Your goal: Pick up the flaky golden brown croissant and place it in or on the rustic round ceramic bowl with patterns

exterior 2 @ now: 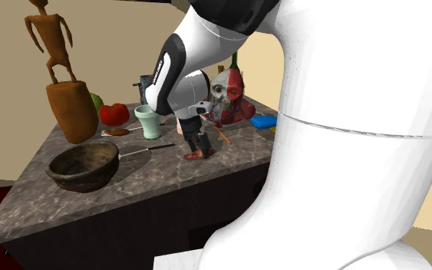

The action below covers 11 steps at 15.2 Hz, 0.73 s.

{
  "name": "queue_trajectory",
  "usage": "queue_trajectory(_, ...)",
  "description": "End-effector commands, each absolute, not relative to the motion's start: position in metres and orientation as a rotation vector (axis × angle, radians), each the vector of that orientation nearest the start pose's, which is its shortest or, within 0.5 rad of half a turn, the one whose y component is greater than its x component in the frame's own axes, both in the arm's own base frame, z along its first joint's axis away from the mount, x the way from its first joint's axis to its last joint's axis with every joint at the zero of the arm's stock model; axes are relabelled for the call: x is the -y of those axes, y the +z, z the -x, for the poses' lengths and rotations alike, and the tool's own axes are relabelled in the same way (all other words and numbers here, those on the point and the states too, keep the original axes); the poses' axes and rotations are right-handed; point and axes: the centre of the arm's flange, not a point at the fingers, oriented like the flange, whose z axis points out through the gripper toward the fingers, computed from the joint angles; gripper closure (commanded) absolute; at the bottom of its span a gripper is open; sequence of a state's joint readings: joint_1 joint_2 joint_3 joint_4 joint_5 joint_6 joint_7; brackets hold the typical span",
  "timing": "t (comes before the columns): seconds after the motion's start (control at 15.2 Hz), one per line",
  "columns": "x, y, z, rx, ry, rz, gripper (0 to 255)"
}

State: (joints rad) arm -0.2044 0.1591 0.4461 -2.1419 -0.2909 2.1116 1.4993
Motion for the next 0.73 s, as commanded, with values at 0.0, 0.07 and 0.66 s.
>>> queue_trajectory(0.0,-0.1143,0.3239,-0.5283,-1.743,-0.035,2.892,0)
queue_trajectory(0.07,-0.1143,0.3239,-0.5283,-1.743,-0.035,2.892,0)
queue_trajectory(0.66,-0.1148,0.3240,-0.5285,-1.743,-0.034,2.892,255)
